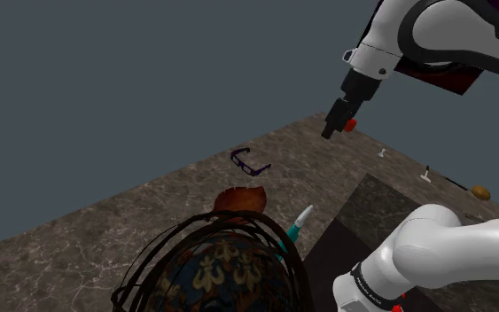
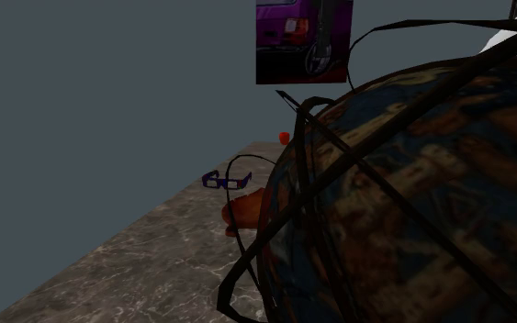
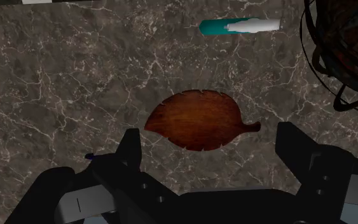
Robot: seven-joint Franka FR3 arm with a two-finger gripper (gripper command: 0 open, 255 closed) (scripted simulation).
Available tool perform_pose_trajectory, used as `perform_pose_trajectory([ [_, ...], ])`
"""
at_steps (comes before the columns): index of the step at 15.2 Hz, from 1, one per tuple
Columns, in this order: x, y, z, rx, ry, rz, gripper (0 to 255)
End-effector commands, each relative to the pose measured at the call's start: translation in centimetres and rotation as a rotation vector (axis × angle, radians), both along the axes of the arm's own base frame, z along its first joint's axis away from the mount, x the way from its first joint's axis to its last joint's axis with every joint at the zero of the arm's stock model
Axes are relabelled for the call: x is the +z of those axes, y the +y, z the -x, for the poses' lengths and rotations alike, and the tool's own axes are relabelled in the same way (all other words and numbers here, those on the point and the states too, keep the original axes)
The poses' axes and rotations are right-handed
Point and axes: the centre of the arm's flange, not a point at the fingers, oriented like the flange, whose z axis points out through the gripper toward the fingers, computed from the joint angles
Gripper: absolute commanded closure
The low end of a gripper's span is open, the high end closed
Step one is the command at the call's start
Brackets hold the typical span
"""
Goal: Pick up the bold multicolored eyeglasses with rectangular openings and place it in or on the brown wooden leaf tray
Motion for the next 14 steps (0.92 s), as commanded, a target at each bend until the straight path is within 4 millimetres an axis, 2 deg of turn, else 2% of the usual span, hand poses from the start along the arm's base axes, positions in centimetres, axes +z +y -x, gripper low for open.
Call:
perform_pose_trajectory([
  [1,0.0,0.0,0.0,0.0,0.0,0.0,0],
  [14,-12.6,-2.5,-11.4,0.022,0.002,0.019,0],
])
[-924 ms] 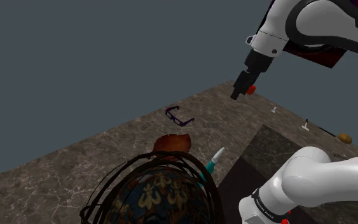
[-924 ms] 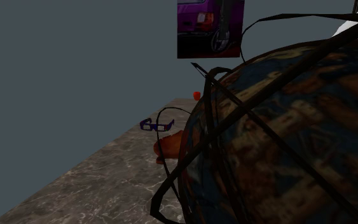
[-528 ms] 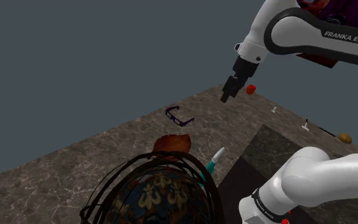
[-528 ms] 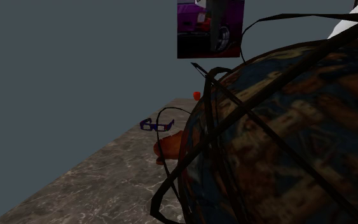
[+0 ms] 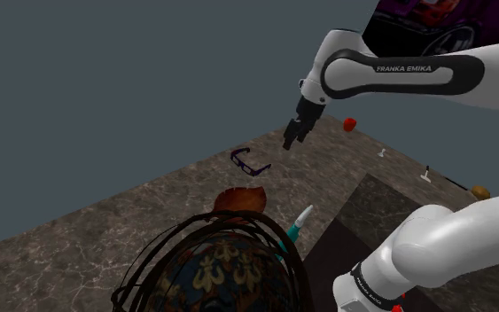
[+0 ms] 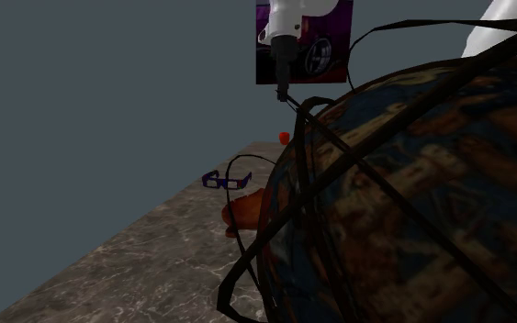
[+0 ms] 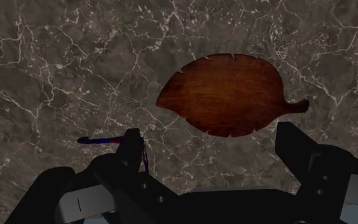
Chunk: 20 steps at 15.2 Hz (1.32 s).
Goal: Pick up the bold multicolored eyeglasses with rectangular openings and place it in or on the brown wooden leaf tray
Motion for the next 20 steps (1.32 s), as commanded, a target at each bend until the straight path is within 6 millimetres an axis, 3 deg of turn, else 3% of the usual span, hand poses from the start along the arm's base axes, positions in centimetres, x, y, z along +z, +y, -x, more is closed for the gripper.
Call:
perform_pose_trajectory([
  [1,-2.0,-0.3,-1.6,0.004,-0.001,0.003,0],
  [20,-20.2,-3.9,-18.3,0.035,0.001,0.031,0],
])
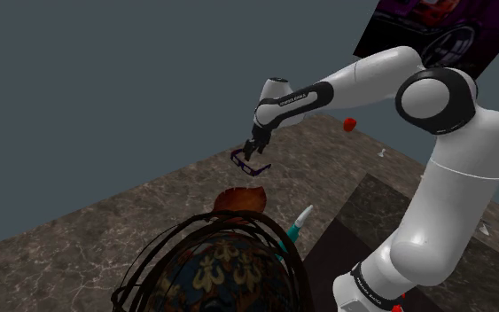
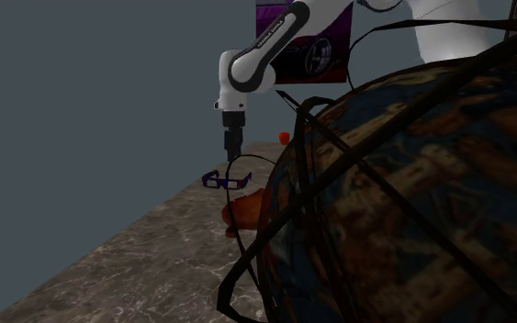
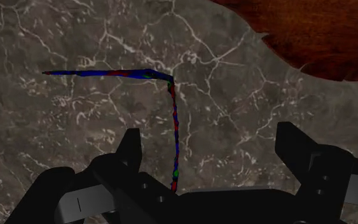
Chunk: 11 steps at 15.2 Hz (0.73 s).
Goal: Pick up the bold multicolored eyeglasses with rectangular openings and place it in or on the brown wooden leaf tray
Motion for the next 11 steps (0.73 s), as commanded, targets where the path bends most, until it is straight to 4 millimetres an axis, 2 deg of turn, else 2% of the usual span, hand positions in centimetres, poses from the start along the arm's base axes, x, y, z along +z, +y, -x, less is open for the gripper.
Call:
perform_pose_trajectory([
  [1,-2.0,-0.2,-1.8,0.004,0.0,0.003,0],
  [5,-5.8,-1.0,-5.3,0.01,0.001,0.009,0],
  [6,-6.3,-1.1,-5.7,0.011,0.001,0.01,0],
  [11,-8.9,-1.1,-5.7,0.011,0.001,0.01,0],
])
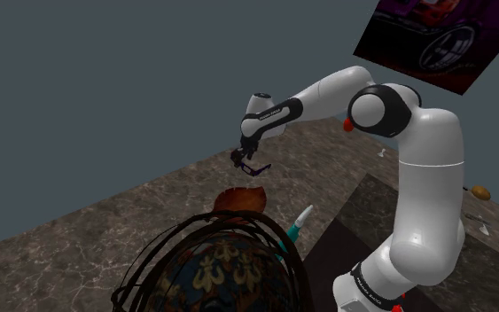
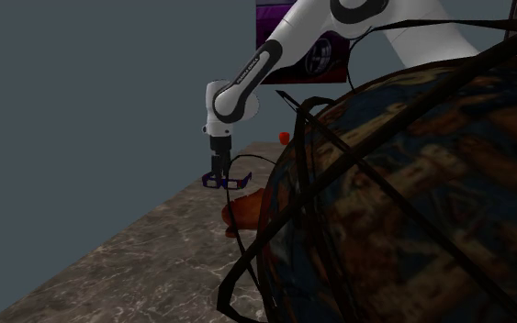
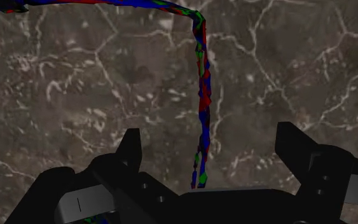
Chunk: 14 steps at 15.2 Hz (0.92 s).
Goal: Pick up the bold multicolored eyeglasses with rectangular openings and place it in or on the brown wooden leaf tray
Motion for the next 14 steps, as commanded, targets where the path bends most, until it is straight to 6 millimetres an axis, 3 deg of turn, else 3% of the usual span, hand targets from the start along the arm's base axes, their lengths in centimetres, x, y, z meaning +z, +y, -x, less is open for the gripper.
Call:
perform_pose_trajectory([
  [1,-1.04,-0.09,-0.06,0.0,0.0,0.0,0],
  [3,-1.88,-0.1,-0.05,0.0,0.0,0.0,0],
  [10,-1.87,-0.1,-0.06,0.0,0.0,0.0,0],
  [11,-1.87,-0.1,-0.06,0.0,0.0,0.0,255],
  [14,-1.87,-0.1,-0.06,0.0,0.0,0.0,255],
])
